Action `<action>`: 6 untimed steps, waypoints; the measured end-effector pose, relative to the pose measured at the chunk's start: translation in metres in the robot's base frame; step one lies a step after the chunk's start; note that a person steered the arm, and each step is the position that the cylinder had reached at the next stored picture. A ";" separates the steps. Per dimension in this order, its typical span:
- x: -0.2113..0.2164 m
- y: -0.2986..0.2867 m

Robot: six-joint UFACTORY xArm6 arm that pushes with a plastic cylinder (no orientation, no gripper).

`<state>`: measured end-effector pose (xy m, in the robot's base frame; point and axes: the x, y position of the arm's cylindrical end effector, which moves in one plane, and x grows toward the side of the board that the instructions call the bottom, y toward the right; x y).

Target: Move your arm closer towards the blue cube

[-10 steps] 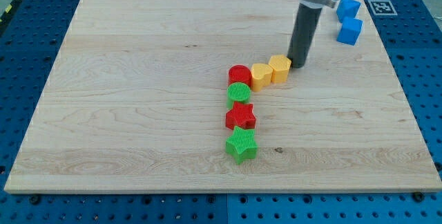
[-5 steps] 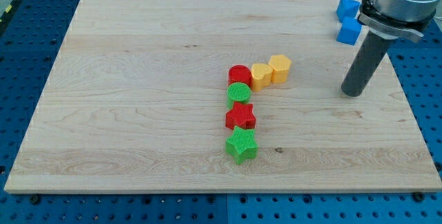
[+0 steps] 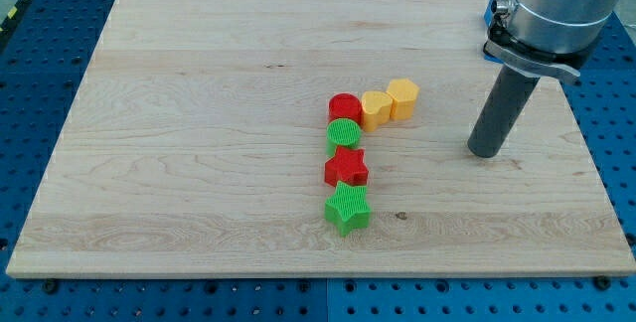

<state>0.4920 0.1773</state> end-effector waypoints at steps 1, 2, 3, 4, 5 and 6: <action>0.003 0.006; 0.007 0.016; 0.007 0.016; 0.007 0.016; 0.007 0.016; 0.009 0.028</action>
<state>0.5006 0.2050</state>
